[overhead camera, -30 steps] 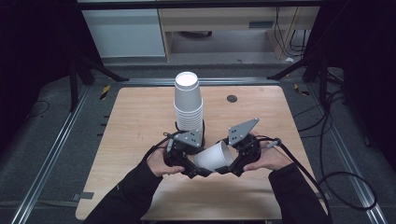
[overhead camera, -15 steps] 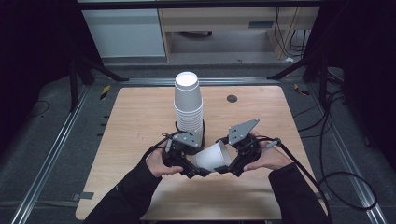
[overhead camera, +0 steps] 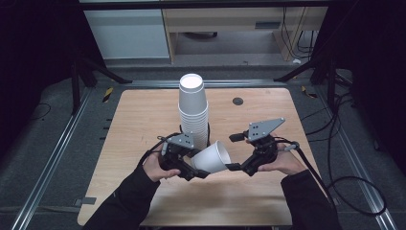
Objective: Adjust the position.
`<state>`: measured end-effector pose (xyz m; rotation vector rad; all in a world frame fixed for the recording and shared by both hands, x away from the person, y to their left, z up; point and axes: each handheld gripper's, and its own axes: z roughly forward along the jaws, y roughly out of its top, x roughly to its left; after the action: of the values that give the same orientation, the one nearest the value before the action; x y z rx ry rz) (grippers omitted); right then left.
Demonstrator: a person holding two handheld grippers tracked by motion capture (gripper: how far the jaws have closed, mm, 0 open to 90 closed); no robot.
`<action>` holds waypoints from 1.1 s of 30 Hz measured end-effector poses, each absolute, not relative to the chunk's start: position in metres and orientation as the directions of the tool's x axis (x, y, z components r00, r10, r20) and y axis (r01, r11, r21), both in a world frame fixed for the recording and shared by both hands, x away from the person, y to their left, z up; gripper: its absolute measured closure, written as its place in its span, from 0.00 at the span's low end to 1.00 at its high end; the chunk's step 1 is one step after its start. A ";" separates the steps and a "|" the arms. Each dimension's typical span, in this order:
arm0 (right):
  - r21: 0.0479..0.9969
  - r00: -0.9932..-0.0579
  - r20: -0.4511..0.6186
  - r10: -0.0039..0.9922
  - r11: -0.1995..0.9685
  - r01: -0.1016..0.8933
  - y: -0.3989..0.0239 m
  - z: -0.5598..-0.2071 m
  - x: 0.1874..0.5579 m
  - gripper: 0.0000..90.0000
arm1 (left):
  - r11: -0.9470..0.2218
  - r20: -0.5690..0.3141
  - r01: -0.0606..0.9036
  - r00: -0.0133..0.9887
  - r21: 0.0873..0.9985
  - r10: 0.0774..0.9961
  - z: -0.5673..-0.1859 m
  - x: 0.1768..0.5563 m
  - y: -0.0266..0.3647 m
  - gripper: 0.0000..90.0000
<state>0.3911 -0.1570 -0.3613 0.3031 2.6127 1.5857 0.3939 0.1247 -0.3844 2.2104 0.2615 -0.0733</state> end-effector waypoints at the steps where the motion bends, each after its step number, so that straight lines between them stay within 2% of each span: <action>1: 0.887 -0.977 0.050 0.205 0.440 0.138 -0.159 -0.361 0.391 0.05 | -0.579 -0.145 0.215 0.976 0.786 0.165 -0.384 0.394 0.126 0.25; 13: 0.906 -0.966 0.098 0.239 0.379 0.186 -0.159 -0.369 0.389 0.04 | -0.535 -0.136 0.209 0.976 0.819 0.172 -0.379 0.393 0.128 0.25; 33: 0.913 -0.960 0.177 0.216 0.328 0.242 -0.149 -0.376 0.393 0.05 | -0.513 -0.114 0.179 0.981 0.839 0.155 -0.376 0.390 0.117 0.25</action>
<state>0.3934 -0.1489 -0.3763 0.4449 2.5794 1.7795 0.3900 0.1174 -0.3757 2.1185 0.2338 -0.0300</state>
